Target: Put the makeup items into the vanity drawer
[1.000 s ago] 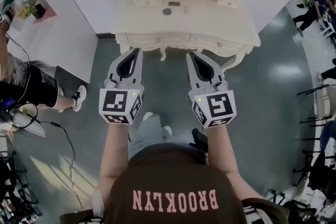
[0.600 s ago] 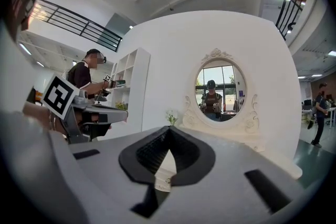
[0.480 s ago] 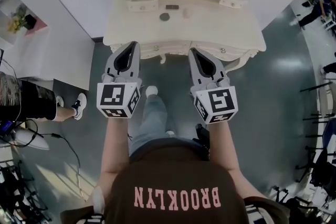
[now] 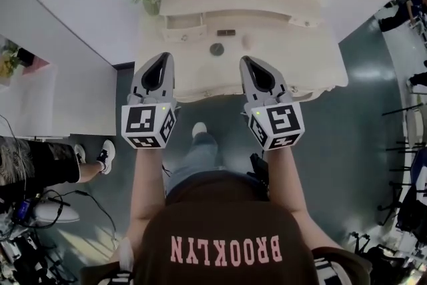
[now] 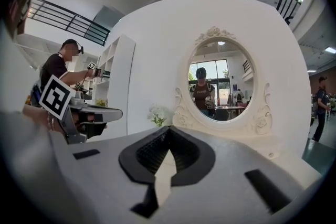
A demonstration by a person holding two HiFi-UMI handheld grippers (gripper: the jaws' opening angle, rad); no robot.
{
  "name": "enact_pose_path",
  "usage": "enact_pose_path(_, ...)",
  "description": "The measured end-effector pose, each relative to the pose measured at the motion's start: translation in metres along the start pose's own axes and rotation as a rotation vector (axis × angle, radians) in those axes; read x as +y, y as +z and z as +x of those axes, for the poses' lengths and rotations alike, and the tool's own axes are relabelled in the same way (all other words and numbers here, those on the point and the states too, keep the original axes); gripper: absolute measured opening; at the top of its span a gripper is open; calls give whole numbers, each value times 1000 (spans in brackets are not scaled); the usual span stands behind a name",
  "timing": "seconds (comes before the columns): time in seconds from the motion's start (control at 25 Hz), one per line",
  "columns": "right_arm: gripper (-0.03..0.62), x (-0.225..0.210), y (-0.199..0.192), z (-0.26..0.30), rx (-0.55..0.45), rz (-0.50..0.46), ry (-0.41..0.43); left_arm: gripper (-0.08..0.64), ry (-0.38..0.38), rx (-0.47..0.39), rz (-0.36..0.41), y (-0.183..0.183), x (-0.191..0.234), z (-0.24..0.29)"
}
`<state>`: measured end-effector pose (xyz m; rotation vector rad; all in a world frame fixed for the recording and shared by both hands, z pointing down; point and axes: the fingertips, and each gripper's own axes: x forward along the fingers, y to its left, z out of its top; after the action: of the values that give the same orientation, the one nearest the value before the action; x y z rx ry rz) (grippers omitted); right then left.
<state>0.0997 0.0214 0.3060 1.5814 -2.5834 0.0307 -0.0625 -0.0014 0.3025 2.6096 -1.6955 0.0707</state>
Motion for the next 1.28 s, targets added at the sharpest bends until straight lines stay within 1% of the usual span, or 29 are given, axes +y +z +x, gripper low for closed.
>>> enact_pose_path(0.28,-8,-13,-2,84,50,3,-23,8,16,19,-42,-7,75,58)
enact_pose_path(0.44,-8,-19,-14,113,108,4,-45,8,13,42,-60,-18,98,79)
enact_pose_path(0.56,-8,-24,-24,128,134,34,-48,9,14,65,-69,-27,110,90)
enact_pose_path(0.68,-8,-27,-38,141,178,49,-28,8,15,89,-83,-38,118,101)
enact_pose_path(0.88,-8,-38,-72,160,245,113,-24,8,12,154,-101,-67,121,118)
enact_pose_path(0.96,-8,-41,-91,166,291,127,-14,8,14,186,-111,-82,121,123)
enact_pose_path(1.2,-6,-46,-147,183,445,145,54,9,37,269,-151,-125,125,137)
enact_pose_path(1.24,26,-46,-155,185,469,158,67,9,37,284,-153,-132,126,138)
enact_pose_path(1.28,112,-44,-164,187,495,170,82,9,38,297,-157,-138,127,139)
